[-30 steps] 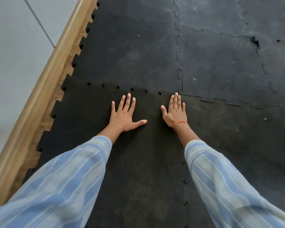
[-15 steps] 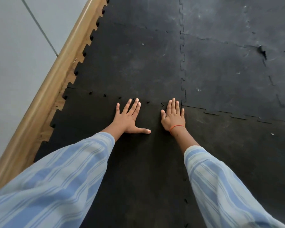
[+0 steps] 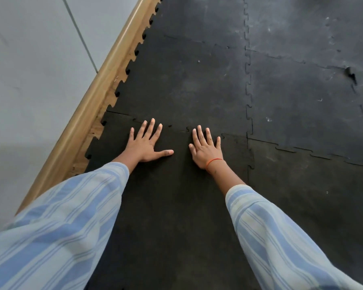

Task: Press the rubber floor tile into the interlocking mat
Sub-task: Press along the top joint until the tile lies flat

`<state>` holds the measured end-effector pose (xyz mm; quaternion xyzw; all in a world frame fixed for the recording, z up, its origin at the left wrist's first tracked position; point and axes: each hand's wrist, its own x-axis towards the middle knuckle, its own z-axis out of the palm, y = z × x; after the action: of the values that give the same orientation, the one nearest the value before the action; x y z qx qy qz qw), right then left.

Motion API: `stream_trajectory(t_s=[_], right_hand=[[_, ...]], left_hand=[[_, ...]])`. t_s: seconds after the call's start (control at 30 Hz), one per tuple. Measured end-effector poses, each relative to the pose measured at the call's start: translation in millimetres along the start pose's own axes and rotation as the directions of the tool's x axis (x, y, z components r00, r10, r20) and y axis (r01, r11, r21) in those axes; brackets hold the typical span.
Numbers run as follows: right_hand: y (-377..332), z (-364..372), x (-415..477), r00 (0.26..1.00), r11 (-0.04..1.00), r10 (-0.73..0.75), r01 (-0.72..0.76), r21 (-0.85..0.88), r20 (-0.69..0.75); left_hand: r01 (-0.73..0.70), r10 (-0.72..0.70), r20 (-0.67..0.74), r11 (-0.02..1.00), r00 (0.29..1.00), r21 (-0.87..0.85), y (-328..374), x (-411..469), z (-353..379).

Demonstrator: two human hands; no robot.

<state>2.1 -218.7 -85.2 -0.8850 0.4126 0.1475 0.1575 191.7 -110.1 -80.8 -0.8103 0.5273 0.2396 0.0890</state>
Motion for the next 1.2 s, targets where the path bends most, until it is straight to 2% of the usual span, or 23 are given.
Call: stream_trajectory(t_s=[0.1,0.27,0.37,0.43,0.5,0.57,0.67,0.93,1.1,1.2], right_hand=[[-3,-1,2,1.0,0.999,0.025,-0.025,-0.021,0.0],[-19,-20,17,0.984,0.993,0.114,-0.111,-0.029,0.134],[-27,-26,25,0.977,0.986,0.159,-0.152,-0.062,0.139],[-31,-27,22,0.987,0.991,0.115,-0.106,-0.083,0.109],[-41,-21,17,0.997,0.995,-0.022,0.029,-0.091,0.069],[-54,-14,13,0.991,0.991,-0.122,0.125,-0.053,0.056],[-62,-12,17,0.989,0.994,-0.11,0.11,0.003,0.1],[-83,-17,33,0.985,0.997,-0.066,0.072,-0.034,0.159],[-92,-32,43,0.962,0.999,-0.022,0.034,-0.038,0.272],[-84,-23,25,0.971,0.999,-0.035,0.033,0.011,0.234]], left_hand=[[-0.013,0.013,-0.001,1.0,1.0,-0.009,-1,5,1],[-0.015,0.015,0.049,1.0,0.999,0.0,-2,6,-3],[-0.026,0.026,0.055,1.0,0.998,-0.001,-1,7,-7],[-0.049,0.051,0.062,0.999,0.997,-0.02,-3,5,-12],[-0.056,0.057,0.045,0.998,0.997,-0.023,-13,1,-14],[0.033,-0.033,0.024,0.999,0.999,-0.039,-31,-4,-12],[0.145,-0.143,0.053,0.989,0.988,-0.042,-56,-13,-10],[0.171,-0.161,0.109,0.981,0.981,-0.089,-58,0,-19],[0.19,-0.174,0.175,0.979,0.969,-0.078,-58,0,-26],[0.211,-0.199,0.178,0.976,0.964,-0.055,-52,0,-33]])
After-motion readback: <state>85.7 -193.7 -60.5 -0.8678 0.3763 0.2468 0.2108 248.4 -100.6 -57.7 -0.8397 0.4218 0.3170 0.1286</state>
